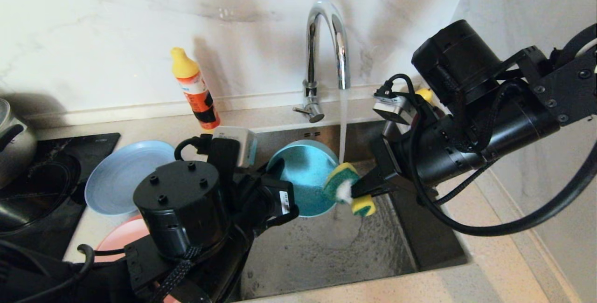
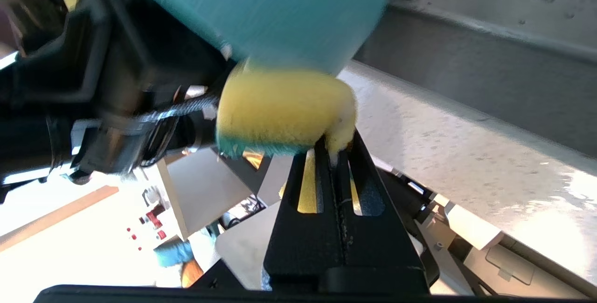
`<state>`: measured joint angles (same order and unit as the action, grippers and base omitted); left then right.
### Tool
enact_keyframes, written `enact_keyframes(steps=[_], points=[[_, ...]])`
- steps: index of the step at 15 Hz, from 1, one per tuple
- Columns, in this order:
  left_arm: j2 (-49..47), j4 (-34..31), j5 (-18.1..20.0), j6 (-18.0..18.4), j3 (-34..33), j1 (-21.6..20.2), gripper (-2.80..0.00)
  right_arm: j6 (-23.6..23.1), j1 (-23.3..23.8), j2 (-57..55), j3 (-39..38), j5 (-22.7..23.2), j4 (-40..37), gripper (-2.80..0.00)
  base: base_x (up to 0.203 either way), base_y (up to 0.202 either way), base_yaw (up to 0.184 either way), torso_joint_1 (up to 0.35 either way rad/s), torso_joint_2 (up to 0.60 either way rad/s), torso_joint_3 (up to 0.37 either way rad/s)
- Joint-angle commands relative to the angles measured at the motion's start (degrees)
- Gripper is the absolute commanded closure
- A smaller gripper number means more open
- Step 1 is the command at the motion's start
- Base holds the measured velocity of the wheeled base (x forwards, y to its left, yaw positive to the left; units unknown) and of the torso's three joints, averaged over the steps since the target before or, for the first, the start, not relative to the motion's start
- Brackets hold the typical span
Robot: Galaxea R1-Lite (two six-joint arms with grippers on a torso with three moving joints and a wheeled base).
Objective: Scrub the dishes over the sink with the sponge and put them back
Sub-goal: Wipe the bowl
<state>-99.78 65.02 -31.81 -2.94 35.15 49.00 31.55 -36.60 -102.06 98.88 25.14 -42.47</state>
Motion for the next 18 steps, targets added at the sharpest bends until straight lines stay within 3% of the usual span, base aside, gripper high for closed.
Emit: enact_keyframes(steps=[1,5,12,15,18], points=[[-0.33,0.36,-0.18,-0.04,0.18,-0.14,0.0,0.18,-0.71,0.92,-0.24,0.18,-0.35,0.0,0.0,0.0,0.0,0.0,0.0,0.0],[-1.38,0.37,-0.27,-0.04,1.42,-1.1,0.0,0.18,-2.86,2.1,-1.72,0.18,-0.4,0.0,0.0,0.0,0.0,0.0,0.0,0.0],[-1.18,0.37,-0.23,-0.26,2.18,-1.1,0.0,0.53,-5.02,-2.18,2.78,0.18,0.11,0.0,0.0,0.0,0.0,0.0,0.0,0.0],[-2.77,-0.25,-0.33,-0.61,5.19,-2.24,0.0,0.79,-5.17,1.86,2.72,0.1,-0.32,0.0,0.0,0.0,0.0,0.0,0.0,0.0],[-4.17,-4.89,-0.39,-3.87,7.75,-3.88,0.0,3.77,-4.52,10.62,2.05,0.08,-0.59,0.0,0.0,0.0,0.0,0.0,0.0,0.0]])
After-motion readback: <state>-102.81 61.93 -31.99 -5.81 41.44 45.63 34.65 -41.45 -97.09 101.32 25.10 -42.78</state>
